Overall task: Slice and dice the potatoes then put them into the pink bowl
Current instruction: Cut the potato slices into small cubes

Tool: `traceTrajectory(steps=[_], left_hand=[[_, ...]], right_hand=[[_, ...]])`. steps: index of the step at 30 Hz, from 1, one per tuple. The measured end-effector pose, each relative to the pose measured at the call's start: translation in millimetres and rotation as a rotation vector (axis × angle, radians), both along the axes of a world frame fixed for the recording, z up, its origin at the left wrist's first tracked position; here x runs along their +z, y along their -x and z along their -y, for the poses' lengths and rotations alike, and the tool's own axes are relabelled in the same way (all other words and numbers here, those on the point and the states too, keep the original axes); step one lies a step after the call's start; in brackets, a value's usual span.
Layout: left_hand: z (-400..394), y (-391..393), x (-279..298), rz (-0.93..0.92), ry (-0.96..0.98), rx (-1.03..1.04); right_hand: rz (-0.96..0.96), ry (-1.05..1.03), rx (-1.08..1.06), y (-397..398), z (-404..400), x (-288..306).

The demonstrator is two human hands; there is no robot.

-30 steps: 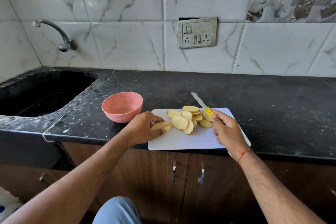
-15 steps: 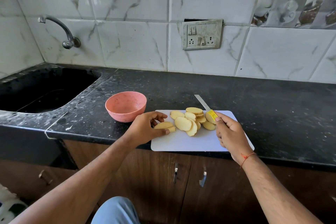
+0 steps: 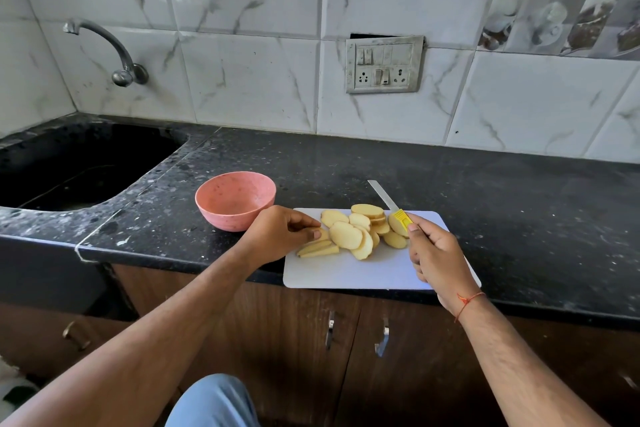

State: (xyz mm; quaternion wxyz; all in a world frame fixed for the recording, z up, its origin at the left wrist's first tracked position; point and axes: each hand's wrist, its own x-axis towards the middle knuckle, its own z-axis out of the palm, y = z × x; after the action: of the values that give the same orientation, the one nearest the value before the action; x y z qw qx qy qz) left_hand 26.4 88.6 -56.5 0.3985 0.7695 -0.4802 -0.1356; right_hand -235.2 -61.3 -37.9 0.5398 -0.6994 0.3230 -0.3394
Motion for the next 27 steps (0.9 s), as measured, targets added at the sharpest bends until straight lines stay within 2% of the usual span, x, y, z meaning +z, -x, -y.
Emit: traceTrajectory(steps=[10,16,27], left_hand=[[10,-6,12,0.106,-0.175,-0.072],[9,-3,13,0.211,-0.162,-0.016],[2,4,-1,0.247,-0.045,0.058]], right_hand=[[0.013,-0.004,0.008,0,1,-1],[0.030,-0.010,0.012,1,0,0],[0.031,0.009,0.013,2,0,-1]])
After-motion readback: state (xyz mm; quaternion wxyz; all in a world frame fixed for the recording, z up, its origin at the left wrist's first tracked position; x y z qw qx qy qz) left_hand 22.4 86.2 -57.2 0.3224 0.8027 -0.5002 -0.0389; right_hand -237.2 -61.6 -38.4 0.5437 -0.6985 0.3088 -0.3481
